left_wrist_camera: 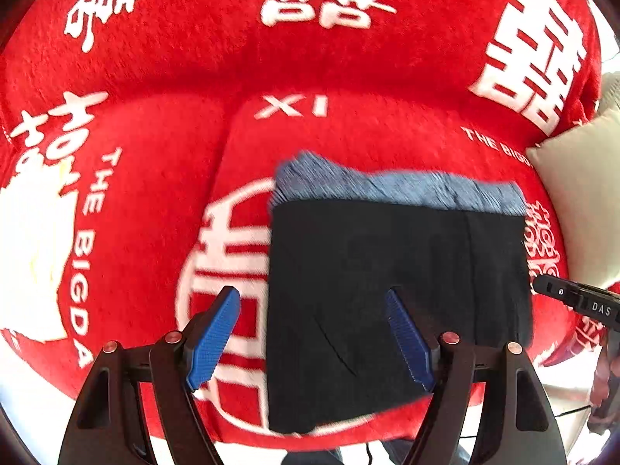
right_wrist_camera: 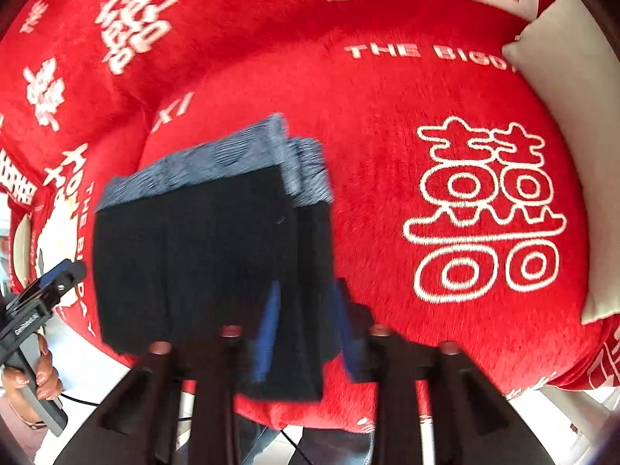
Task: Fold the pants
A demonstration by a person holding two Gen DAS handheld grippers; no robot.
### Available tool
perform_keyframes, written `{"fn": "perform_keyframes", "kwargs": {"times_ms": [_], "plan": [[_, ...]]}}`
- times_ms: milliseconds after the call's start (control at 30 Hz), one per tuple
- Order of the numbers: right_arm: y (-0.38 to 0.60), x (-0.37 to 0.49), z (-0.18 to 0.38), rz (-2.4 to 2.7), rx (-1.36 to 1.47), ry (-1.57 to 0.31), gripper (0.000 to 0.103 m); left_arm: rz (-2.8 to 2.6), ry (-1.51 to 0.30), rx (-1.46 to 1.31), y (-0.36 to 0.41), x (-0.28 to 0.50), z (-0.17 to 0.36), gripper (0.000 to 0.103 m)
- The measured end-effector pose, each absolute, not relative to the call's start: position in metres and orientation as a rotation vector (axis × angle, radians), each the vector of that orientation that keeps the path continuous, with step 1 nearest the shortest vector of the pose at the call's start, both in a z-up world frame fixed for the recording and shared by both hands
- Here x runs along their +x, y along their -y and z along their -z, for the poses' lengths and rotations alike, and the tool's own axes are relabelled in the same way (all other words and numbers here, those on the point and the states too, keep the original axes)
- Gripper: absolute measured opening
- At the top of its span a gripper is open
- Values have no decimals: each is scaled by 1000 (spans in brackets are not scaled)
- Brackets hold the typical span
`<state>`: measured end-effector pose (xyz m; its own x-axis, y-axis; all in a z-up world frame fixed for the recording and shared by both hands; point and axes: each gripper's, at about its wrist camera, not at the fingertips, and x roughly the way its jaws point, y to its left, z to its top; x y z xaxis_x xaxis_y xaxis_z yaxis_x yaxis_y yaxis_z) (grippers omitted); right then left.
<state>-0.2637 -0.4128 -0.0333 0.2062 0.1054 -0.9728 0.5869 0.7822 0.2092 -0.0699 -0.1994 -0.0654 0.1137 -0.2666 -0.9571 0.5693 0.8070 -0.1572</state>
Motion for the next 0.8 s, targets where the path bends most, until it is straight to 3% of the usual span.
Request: {"fn": "perform_keyframes", "kwargs": {"times_ms": [200,367,600,633,700,800], "plan": [[376,-275,46,301,650,-1392,22,586,-1385,365,204,-100,103,78],[370,-275,61,329,607,-1420,22,548,-1445,308,194,-92,123,92],[370,-287,50,393,616,-1471,27,540,-1392,420,194,-103,93,93],[370,-290,48,404,620,-1480,29,543,-1386,425,193,-106,87,93],[369,-297,40,418,654,-1489,48,549,-1377,447,190,-112,74,93],[365,-307,22,443,664,-1474,64,542,-1354,481,186,-121,54,95]]}}
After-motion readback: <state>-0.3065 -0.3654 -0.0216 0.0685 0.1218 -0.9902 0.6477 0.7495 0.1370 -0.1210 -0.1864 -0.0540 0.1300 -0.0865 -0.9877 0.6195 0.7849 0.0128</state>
